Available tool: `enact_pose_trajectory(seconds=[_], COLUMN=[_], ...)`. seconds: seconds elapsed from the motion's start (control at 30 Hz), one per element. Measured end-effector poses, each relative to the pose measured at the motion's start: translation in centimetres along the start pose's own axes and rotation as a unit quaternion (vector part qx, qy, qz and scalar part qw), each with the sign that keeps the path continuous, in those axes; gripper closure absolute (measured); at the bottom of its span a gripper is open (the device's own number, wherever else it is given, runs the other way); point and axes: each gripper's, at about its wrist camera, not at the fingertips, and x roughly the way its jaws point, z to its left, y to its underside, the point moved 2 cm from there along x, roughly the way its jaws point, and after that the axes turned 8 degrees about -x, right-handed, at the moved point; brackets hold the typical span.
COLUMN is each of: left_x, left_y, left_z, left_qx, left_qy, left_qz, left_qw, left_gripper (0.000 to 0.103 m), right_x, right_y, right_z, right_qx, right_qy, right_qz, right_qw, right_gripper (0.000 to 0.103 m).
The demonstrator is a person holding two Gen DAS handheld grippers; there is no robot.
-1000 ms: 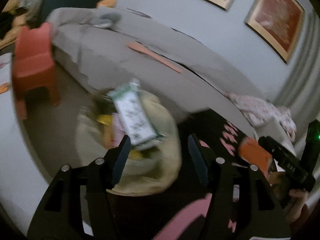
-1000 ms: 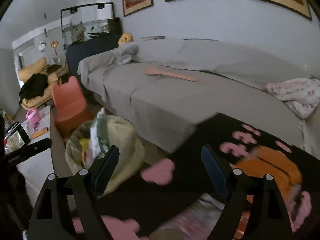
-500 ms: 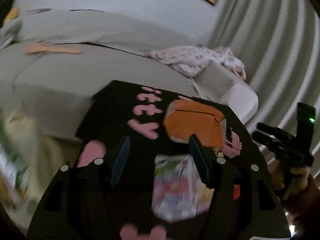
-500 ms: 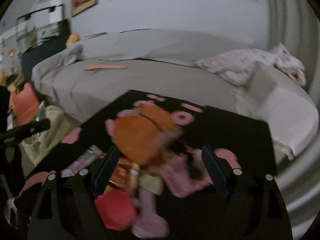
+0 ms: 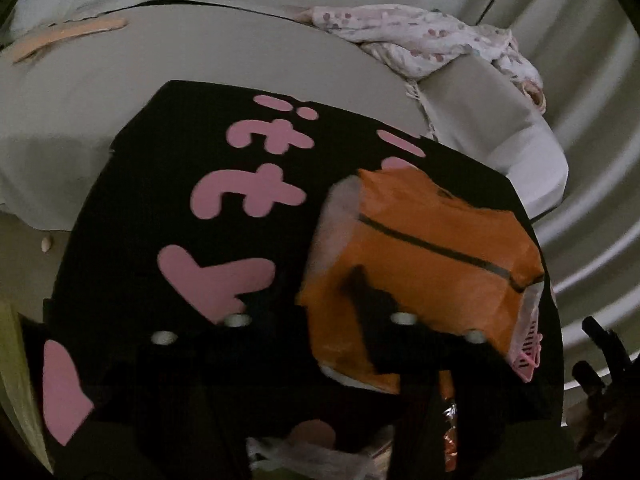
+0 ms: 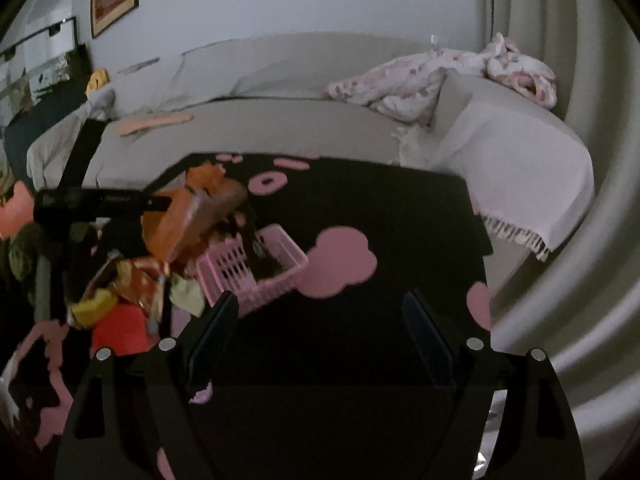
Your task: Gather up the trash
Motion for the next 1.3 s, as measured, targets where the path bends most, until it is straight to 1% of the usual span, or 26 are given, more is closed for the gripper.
enact_pose_trajectory(seconds=[0.07,0.1,0.17,0.23,0.27,0.37,0.47,0.57,0.67,0.77,0.8,0.87,0.93,0.97,1.03,1.1,1.2,1.27,1.3], left_x=[-0.8,-1.4,-3.3,-6.2,-7.0,-11.1,-14.4,-17.0,-18.1,-18.0,-17.8,-17.6,-17.3,-17.2,-17.0,-16.9,-17.0,-17.2,-17.3], left_y=[0.5,0.8,1.5,2.3,2.3,3.2,4.3,6.1,8.2,10.7,11.7,13.0,14.3,14.8,15.7,16.3,16.9,17.1,17.0], left_z=[-0.5,-0.7,-0.7,-0.4,-0.6,0.1,1.0,2.3,3.6,5.3,6.0,7.1,8.1,8.4,8.9,9.4,10.1,10.3,10.4], left_qx=[0.022,0.029,0.024,0.016,0.015,0.008,-0.009,-0.02,-0.029,-0.043,-0.05,-0.062,-0.079,-0.083,-0.085,-0.091,-0.103,-0.102,-0.101], left_qy=[-0.01,-0.013,0.0,0.018,0.02,0.026,0.037,0.046,0.051,0.052,0.047,0.043,0.047,0.048,0.041,0.04,0.049,0.05,0.049], left_qz=[-0.012,-0.017,-0.022,-0.043,-0.05,-0.086,-0.101,-0.1,-0.086,-0.061,-0.053,-0.045,-0.037,-0.036,-0.038,-0.04,-0.041,-0.047,-0.05], left_qw=[0.9996,0.9994,0.9995,0.9988,0.9984,0.9959,0.9942,0.9938,0.9946,0.9959,0.9962,0.9961,0.9951,0.9947,0.9948,0.9943,0.9926,0.9924,0.9924], left_gripper=[0.09,0.091,0.093,0.093,0.093,0.094,0.094,0.094,0.094,0.094,0.094,0.094,0.094,0.094,0.094,0.094,0.093,0.086,0.084], right_x=[0.3,0.4,0.8,1.0,1.1,1.3,1.4,1.2,0.9,0.5,0.5,0.9,1.9,2.5,4.2,5.9,8.3,9.4,9.9], right_y=[0.1,0.1,0.0,-0.2,-0.3,-0.7,-1.4,-2.0,-2.5,-2.9,-3.2,-3.7,-4.5,-5.0,-5.9,-6.7,-7.5,-7.6,-7.6], right_z=[0.1,0.2,0.4,0.8,1.1,1.9,2.6,3.3,4.3,5.2,5.5,5.9,6.1,6.2,6.6,6.9,7.0,6.9,6.9], right_qx=[-0.002,-0.003,-0.007,-0.013,-0.016,-0.023,-0.028,-0.031,-0.046,-0.062,-0.068,-0.071,-0.066,-0.064,-0.062,-0.068,-0.072,-0.071,-0.071], right_qy=[-0.005,-0.006,-0.012,-0.018,-0.02,-0.026,-0.03,-0.027,-0.027,-0.033,-0.033,-0.036,-0.043,-0.048,-0.052,-0.048,-0.029,-0.03,-0.03], right_qz=[0.004,0.006,0.008,0.009,0.009,0.01,0.014,0.02,0.032,0.013,0.005,-0.004,0.001,0.006,0.022,0.037,0.056,0.069,0.077], right_qw=[1.0,1.0,1.0,1.0,1.0,0.999,0.999,0.999,0.998,0.997,0.997,0.997,0.997,0.997,0.997,0.996,0.995,0.995,0.994], right_gripper=[0.023,0.023,0.023,0.023,0.023,0.023,0.023,0.023,0.023,0.023,0.023,0.023,0.023,0.024,0.038,0.045,0.048,0.054,0.059])
